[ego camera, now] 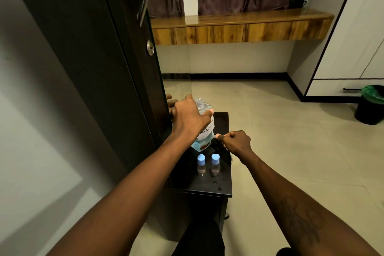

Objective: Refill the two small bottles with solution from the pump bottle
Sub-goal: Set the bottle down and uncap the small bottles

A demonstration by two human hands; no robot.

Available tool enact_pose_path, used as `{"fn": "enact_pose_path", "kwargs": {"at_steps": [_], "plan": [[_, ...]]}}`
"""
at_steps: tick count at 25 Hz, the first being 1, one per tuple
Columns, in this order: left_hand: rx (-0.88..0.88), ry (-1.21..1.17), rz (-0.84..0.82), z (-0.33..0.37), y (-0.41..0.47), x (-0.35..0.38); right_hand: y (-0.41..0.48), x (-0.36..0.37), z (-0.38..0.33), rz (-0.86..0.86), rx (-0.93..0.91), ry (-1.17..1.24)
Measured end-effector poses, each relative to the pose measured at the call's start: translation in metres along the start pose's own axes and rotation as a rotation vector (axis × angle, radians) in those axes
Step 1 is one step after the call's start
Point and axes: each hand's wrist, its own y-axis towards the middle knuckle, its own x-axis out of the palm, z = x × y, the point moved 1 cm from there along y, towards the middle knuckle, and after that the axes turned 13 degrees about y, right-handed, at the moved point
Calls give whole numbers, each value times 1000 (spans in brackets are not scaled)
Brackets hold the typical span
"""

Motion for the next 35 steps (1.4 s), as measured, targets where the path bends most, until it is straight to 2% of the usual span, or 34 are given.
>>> {"fn": "enact_pose_path", "kwargs": {"at_steps": [3,7,10,13,17,22,26,32,35], "plan": [[44,-60,53,-7,-12,-2,-5,-11,-8,-15,-69,-8],[83,-102,49,-22,-38,-5,-23,-35,-42,-92,-311,-72],[103,-128,10,-33,-58,-2,-51,-43,-73,-309,-487,-163],[106,-162,-77,-46,-85,4,-76,-30,-84,-512,-603,-376],[31,-270,-206,-68,-122,15,-93,-6,-82,-668,-668,-604],[60,-282,-286,-79,-130,23,-96,9,-78,-671,-713,-816],[34,-336,-208,-75,-130,17,-96,3,-94,-627,-711,-657],[101,-506,137,-37,-122,-27,-114,-46,-170,-595,-750,-385],[139,-498,216,-19,-120,-41,-128,-66,-195,-552,-769,-383]]}}
